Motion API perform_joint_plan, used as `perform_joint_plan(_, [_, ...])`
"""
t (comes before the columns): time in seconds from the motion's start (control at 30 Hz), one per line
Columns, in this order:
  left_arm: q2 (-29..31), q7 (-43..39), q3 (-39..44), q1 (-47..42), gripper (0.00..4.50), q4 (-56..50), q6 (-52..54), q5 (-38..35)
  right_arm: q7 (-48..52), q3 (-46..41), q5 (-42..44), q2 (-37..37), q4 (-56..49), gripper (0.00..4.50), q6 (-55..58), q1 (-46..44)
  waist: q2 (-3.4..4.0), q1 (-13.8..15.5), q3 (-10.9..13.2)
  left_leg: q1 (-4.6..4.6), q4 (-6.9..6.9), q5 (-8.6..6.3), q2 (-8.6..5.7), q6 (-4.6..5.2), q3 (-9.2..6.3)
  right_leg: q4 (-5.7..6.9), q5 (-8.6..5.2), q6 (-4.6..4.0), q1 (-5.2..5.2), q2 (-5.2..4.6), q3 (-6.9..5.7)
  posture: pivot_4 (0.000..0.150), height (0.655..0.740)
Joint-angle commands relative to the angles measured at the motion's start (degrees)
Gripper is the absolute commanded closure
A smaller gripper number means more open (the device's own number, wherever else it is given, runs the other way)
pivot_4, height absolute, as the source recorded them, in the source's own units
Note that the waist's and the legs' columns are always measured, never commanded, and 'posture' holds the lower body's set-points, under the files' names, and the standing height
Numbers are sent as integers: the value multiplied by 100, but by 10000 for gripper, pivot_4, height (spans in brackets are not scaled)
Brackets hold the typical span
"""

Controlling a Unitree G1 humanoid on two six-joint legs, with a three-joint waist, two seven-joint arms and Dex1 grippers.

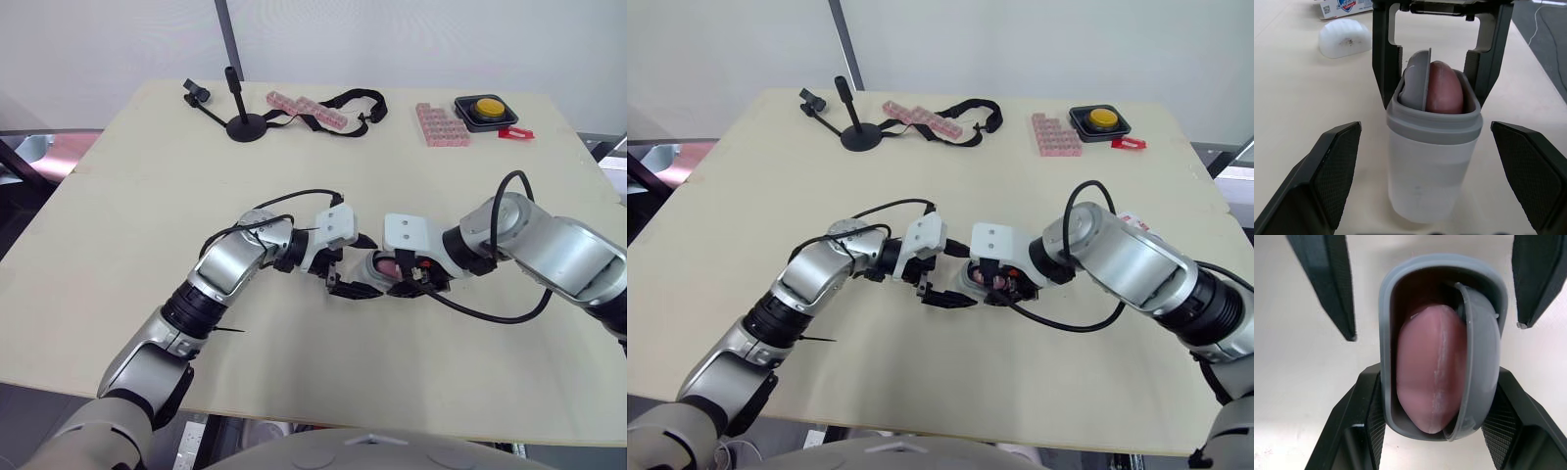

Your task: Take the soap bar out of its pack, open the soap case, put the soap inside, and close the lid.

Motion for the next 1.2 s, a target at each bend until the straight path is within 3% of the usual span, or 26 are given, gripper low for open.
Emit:
perform_joint_plan(0.03, [11,-104,-33,-91,48,-57,-187,63,50,-154,-77,2,-134,24202,-26,-16,0,1,0,1,1,0,0,0,0,0,0,0,0,0,0,1500,7400])
perform_joint_plan(0.53, [-114,-173,-20,-158,48,82,-191,124,103,-154,-170,-14,-152,24202,-64,21,0,0,0,3,7,1,0,1,0,8,0,0,0,-3,6,1500,7400])
perform_joint_plan(0.87, [-89,-131,17,-91,48,49,-203,116,529,470,-920,-486,-351,24202,-235,-451,0,-5,0,5,15,1,2,2,0,17,0,0,-1,-2,10,1500,7400])
perform_joint_plan(1.2, [-241,45,-8,-57,48,81,-272,164,662,633,-1208,-313,-267,24202,-192,-504,0,-13,0,2,18,1,3,2,0,23,0,-1,-1,-13,15,1500,7400])
